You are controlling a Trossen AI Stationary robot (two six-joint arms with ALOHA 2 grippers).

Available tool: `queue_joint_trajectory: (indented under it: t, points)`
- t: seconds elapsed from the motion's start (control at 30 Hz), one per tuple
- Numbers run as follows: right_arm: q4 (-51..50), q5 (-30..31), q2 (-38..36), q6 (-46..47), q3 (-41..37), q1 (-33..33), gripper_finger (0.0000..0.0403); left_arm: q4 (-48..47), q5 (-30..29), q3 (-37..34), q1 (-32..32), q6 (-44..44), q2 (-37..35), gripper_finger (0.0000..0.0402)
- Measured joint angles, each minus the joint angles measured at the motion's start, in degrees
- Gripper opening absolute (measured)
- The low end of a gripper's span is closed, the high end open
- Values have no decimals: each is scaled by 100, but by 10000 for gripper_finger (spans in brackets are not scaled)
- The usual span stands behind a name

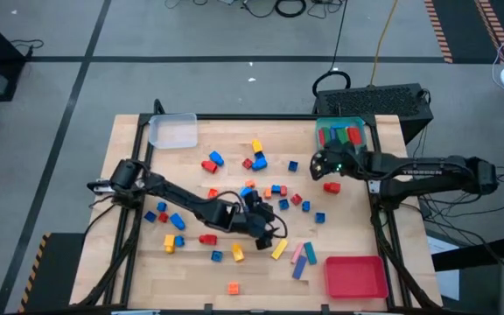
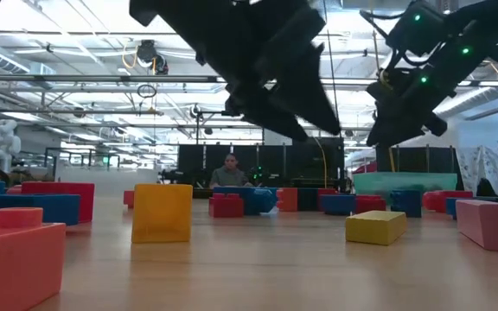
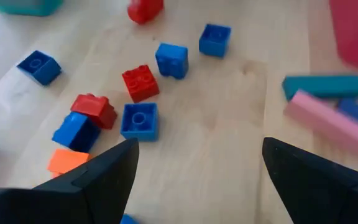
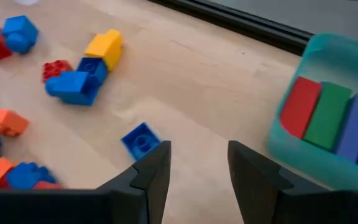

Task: Sort blocks by size
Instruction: Put the yellow block into the blue bin

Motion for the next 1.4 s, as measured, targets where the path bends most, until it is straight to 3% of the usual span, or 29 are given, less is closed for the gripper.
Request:
queue_joint_trajectory:
  t: [0.47,0.7,1.03,1.4]
  points:
    - [-4,712,2,394,0,1306,144,958,-707,0,-648,-1725,724,342]
    - [-5,1008,7,756,0,1871,144,1135,-1008,451,-880,-1901,1217,342]
    - [2,1155,101,1089,0,2346,144,255,-1458,1497,-1042,-1948,1891,342]
    - [3,1275,243,1206,0,2416,144,-154,-1536,1591,-1070,-2354,2188,337]
